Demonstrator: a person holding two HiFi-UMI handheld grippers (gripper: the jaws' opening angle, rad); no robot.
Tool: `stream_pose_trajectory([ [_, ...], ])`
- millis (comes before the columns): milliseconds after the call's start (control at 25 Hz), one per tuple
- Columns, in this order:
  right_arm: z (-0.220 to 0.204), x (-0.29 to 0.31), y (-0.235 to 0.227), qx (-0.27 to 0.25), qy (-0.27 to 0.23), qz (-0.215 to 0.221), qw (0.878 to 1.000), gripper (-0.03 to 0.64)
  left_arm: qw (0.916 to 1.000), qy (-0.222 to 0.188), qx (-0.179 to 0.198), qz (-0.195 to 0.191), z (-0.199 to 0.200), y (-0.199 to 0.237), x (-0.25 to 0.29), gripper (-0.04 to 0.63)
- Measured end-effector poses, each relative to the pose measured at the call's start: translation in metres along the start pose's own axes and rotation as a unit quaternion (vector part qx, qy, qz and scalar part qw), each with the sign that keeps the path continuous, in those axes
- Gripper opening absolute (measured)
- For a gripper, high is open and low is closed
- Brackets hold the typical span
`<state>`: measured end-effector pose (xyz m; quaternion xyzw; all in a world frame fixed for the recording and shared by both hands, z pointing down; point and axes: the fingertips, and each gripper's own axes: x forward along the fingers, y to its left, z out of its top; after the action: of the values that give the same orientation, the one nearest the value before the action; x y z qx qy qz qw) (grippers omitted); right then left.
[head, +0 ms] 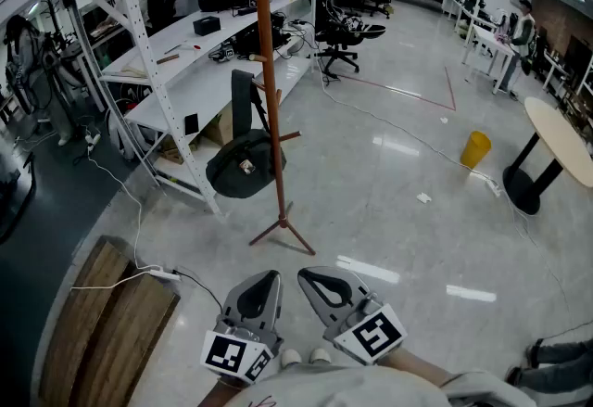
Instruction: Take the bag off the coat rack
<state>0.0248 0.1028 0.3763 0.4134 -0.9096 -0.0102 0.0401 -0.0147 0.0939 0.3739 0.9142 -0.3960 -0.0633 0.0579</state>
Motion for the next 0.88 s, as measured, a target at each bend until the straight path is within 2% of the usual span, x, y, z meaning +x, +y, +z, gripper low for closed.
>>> stream_pose_trajectory([
  [400,-0.001,-0.009,0.005,-0.006,-0.001,0.0,1.0,0.02,1.0,-0.003,0.002,-0.001,0.001,-0.008,-0.005,0.018],
  [640,0.009,-0.017,-0.004,0.003,-0.027,-0.013,1.0,0.02,1.0,-0.004,0.006,0.005,0.006,-0.01,-0.005,0.018],
  [880,0.007,-0.024,-0.006,-0.01,-0.018,0.001,1.0,0.02,0.9999,-0.003,0.002,0.013,0.005,-0.017,0.0,0.018],
])
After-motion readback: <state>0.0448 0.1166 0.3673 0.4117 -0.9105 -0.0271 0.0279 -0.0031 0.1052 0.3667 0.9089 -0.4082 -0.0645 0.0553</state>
